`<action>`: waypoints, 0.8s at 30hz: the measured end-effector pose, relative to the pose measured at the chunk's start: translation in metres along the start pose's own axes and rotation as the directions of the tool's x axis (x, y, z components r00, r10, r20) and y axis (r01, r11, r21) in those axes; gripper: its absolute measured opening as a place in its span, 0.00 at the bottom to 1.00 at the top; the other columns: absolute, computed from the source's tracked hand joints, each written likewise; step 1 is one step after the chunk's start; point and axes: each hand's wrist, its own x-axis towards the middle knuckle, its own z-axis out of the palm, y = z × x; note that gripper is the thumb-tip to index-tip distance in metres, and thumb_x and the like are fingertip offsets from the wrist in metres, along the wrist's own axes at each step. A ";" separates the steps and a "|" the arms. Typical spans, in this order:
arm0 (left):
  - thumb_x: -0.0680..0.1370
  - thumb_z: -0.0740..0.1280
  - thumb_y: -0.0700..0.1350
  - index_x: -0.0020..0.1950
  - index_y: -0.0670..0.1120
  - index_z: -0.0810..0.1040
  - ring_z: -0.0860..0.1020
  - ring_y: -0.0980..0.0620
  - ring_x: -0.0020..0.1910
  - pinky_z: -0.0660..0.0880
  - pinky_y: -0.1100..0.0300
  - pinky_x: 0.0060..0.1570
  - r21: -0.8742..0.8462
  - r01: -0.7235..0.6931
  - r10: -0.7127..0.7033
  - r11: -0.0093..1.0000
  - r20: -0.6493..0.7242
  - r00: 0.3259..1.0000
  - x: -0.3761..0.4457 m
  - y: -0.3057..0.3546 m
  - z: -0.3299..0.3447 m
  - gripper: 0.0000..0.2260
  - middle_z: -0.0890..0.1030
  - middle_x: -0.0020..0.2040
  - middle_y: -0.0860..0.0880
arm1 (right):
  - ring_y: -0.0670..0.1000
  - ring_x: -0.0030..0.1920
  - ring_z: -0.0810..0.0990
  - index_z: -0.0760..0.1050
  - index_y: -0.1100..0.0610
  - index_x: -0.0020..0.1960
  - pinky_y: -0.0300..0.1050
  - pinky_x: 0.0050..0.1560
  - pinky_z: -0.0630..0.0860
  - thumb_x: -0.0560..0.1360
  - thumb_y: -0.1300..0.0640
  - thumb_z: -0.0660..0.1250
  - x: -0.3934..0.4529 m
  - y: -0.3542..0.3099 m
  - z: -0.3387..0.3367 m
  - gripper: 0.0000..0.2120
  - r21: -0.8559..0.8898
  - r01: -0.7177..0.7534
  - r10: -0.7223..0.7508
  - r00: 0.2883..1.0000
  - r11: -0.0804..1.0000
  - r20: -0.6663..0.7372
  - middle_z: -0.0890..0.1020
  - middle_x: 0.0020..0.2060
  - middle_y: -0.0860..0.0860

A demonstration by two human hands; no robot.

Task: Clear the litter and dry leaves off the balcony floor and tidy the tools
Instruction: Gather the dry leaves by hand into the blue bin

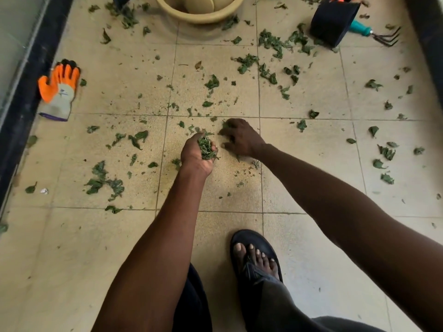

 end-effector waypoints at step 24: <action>0.77 0.66 0.40 0.44 0.42 0.72 0.73 0.49 0.28 0.70 0.65 0.24 0.140 0.040 -0.051 0.989 0.077 0.996 -0.017 -0.043 0.023 0.05 0.73 0.34 0.45 | 0.59 0.57 0.79 0.74 0.60 0.67 0.53 0.54 0.80 0.80 0.63 0.58 -0.137 0.039 0.000 0.17 -0.193 0.099 -0.095 0.995 0.976 0.031 0.74 0.65 0.59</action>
